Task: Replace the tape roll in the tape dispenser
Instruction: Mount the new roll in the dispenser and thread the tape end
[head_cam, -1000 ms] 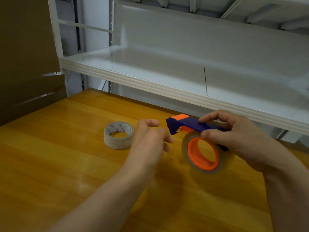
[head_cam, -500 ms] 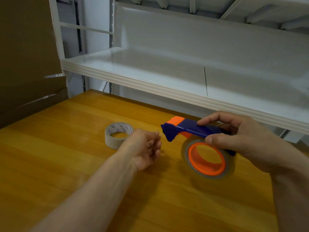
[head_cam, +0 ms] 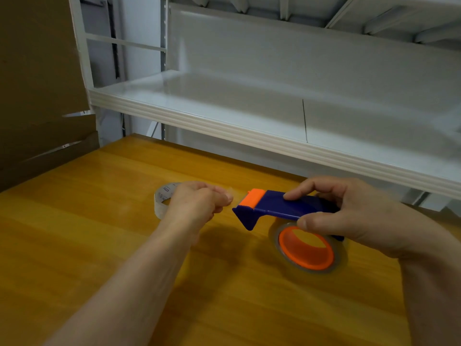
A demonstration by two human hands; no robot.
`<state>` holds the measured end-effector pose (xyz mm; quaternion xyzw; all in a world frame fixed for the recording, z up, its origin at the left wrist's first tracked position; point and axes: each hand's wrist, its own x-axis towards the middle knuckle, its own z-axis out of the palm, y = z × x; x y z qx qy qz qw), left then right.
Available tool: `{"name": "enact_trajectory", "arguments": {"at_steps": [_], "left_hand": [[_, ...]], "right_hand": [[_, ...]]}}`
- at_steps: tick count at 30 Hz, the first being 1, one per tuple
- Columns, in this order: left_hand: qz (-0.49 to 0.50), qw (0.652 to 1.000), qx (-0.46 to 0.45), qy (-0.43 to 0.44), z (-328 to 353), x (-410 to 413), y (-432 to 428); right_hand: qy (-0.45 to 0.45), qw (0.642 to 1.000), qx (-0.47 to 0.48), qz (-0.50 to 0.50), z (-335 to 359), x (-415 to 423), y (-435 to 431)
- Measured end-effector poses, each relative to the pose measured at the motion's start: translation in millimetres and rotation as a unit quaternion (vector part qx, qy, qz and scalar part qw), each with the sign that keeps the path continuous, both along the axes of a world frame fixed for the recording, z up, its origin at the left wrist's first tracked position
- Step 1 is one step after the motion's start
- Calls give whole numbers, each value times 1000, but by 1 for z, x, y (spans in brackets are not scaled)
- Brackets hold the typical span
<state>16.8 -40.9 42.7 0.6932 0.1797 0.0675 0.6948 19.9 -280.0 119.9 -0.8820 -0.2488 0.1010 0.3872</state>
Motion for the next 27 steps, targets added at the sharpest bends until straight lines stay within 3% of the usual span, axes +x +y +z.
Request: {"name": "enact_trajectory", "arguments": {"at_steps": [10, 18, 27], "left_hand": [[17, 996, 44, -69, 2, -4, -3], [10, 981, 167, -100, -3, -6, -10], [35, 991, 120, -46, -8, 1, -5]], "right_hand": [[-11, 999, -44, 4, 1, -4, 6], [-22, 997, -74, -11, -2, -5, 14], [2, 997, -80, -4, -3, -6, 18]]}}
